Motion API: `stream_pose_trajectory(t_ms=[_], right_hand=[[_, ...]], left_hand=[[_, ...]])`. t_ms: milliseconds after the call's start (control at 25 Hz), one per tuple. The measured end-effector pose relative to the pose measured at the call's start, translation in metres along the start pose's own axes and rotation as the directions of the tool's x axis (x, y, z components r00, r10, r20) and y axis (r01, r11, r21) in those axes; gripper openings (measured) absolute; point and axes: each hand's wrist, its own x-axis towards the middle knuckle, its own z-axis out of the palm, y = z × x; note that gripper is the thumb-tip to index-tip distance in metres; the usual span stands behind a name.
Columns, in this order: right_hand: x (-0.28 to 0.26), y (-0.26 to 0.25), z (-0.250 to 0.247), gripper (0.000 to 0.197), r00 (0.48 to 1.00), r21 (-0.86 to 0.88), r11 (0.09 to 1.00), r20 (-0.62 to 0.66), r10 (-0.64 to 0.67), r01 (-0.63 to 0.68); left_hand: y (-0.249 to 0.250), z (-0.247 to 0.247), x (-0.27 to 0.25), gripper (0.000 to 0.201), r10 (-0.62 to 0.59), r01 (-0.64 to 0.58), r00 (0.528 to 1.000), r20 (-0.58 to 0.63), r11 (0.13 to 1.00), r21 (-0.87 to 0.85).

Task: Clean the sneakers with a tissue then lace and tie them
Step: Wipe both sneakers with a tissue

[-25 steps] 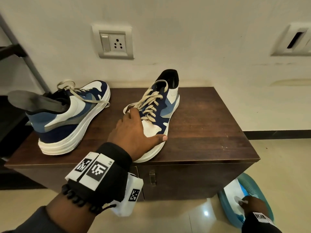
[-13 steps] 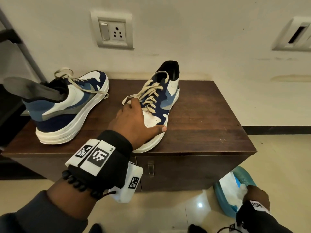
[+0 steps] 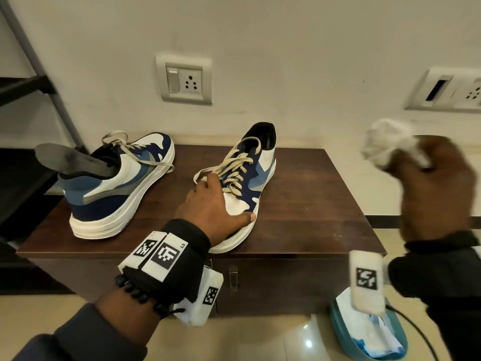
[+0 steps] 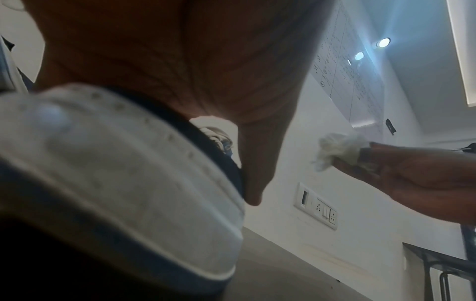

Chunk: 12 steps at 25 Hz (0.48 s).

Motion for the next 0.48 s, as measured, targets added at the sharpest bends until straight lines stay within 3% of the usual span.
stream_pose_trajectory(t_ms=[80, 160, 240, 360, 440, 480], right_hand=[[-0.024, -0.025, 0.040, 0.023, 0.985, 0.057, 0.997, 0.166, 0.042, -0.052], [-0.047, -0.019, 0.087, 0.024, 0.933, 0.009, 0.999, 0.358, 0.033, -0.038], [-0.053, -0.007, 0.108, 0.022, 0.949, -0.107, 0.993, 0.314, -0.010, 0.046], [-0.069, 0.003, 0.111, 0.017, 0.919, -0.029, 0.999, 0.393, 0.035, -0.026], [-0.081, 0.005, 0.108, 0.033, 0.881, -0.016, 1.000, 0.473, 0.021, -0.016], [-0.085, 0.009, 0.107, 0.035, 0.890, -0.057, 0.996, 0.455, -0.030, 0.062]], left_hand=[[-0.001, 0.000, -0.001, 0.101, 0.006, -0.006, 1.000, 0.001, 1.000, -0.010], [-0.003, 0.001, -0.002, 0.101, 0.015, -0.015, 1.000, -0.004, 1.000, -0.016], [-0.006, 0.002, -0.002, 0.102, 0.024, -0.024, 1.000, -0.006, 1.000, -0.014], [-0.009, 0.001, -0.002, 0.096, 0.031, -0.031, 1.000, -0.004, 1.000, -0.002], [-0.008, 0.002, -0.002, 0.093, 0.026, -0.026, 1.000, -0.011, 0.999, 0.019], [-0.006, 0.002, -0.002, 0.093, 0.027, -0.026, 0.999, -0.018, 0.999, 0.036]])
